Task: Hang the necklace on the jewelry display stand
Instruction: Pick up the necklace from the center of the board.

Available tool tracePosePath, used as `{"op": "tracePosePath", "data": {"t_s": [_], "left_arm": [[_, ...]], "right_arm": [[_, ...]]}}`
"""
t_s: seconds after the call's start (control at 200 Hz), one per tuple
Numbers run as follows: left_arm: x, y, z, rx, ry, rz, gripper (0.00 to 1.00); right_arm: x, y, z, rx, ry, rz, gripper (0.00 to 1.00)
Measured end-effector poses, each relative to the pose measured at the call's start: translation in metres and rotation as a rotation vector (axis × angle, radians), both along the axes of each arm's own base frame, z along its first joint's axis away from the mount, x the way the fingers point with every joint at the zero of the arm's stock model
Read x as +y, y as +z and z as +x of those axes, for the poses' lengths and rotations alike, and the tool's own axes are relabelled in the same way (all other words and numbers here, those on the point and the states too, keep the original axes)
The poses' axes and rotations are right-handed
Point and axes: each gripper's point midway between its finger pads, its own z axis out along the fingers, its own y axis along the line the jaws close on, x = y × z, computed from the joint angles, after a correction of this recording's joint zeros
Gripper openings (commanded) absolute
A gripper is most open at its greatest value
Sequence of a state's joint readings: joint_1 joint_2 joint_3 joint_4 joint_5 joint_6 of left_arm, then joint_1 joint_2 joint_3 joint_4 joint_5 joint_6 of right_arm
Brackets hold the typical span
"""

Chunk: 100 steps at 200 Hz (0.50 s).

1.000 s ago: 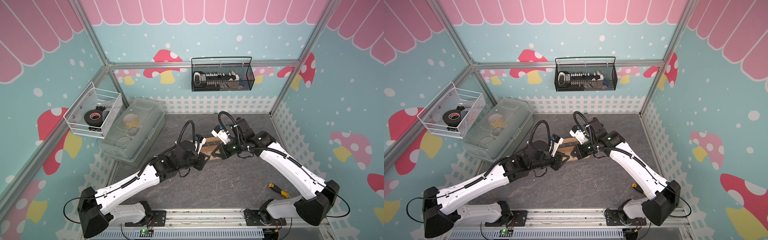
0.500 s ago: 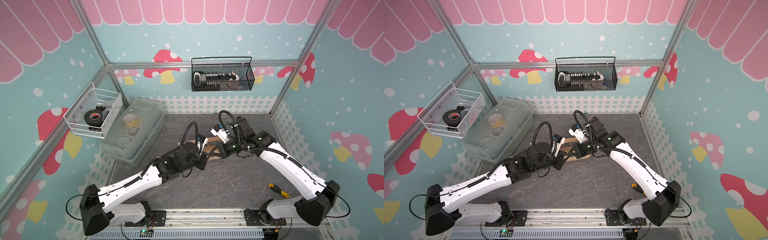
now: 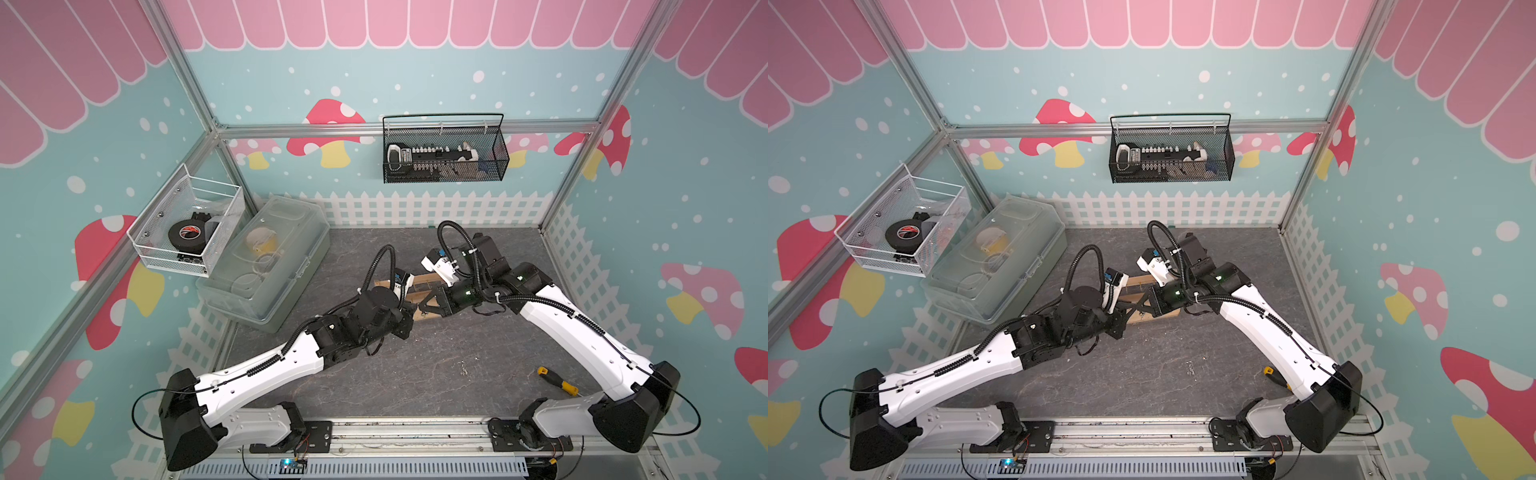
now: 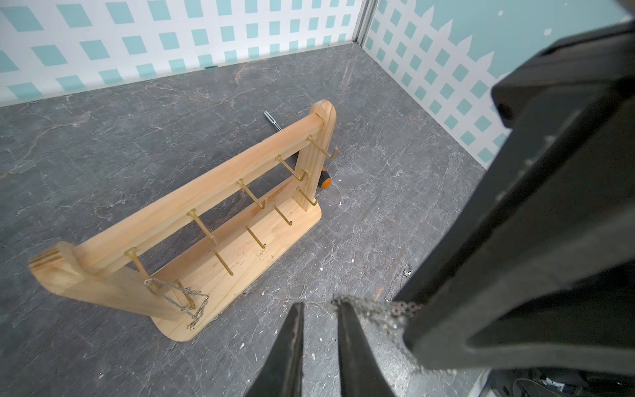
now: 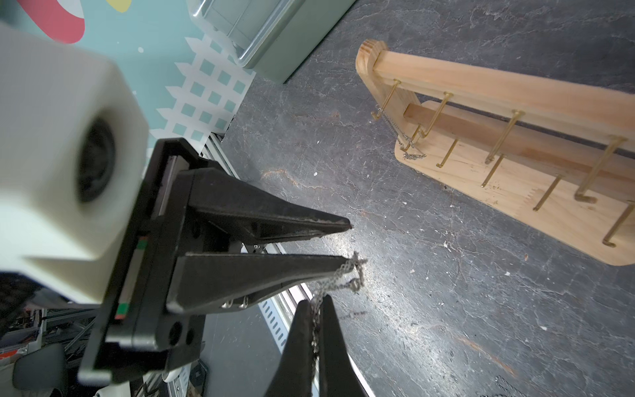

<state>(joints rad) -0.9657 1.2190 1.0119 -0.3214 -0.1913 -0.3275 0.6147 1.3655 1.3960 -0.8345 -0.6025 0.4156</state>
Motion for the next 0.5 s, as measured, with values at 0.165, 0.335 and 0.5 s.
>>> {"op": "tracePosePath", "data": {"t_s": [0.165, 0.335, 0.5], "left_arm": [[-0.0013, 0.0028, -0.0028, -0.032, -0.005, 0.003, 0.2], [-0.0036, 0.0056, -0.0048, -0.049, -0.017, 0.0, 0.22], [-0.004, 0.0023, -0.0065, -0.049, -0.025, 0.011, 0.24]], "right_arm": [[0.0012, -0.0024, -0.0003, 0.011, -0.001, 0.007, 0.05], [0.0023, -0.0017, -0.0005, 0.017, -0.002, 0.015, 0.05], [0.0022, -0.0006, -0.0005, 0.016, -0.002, 0.019, 0.05]]}}
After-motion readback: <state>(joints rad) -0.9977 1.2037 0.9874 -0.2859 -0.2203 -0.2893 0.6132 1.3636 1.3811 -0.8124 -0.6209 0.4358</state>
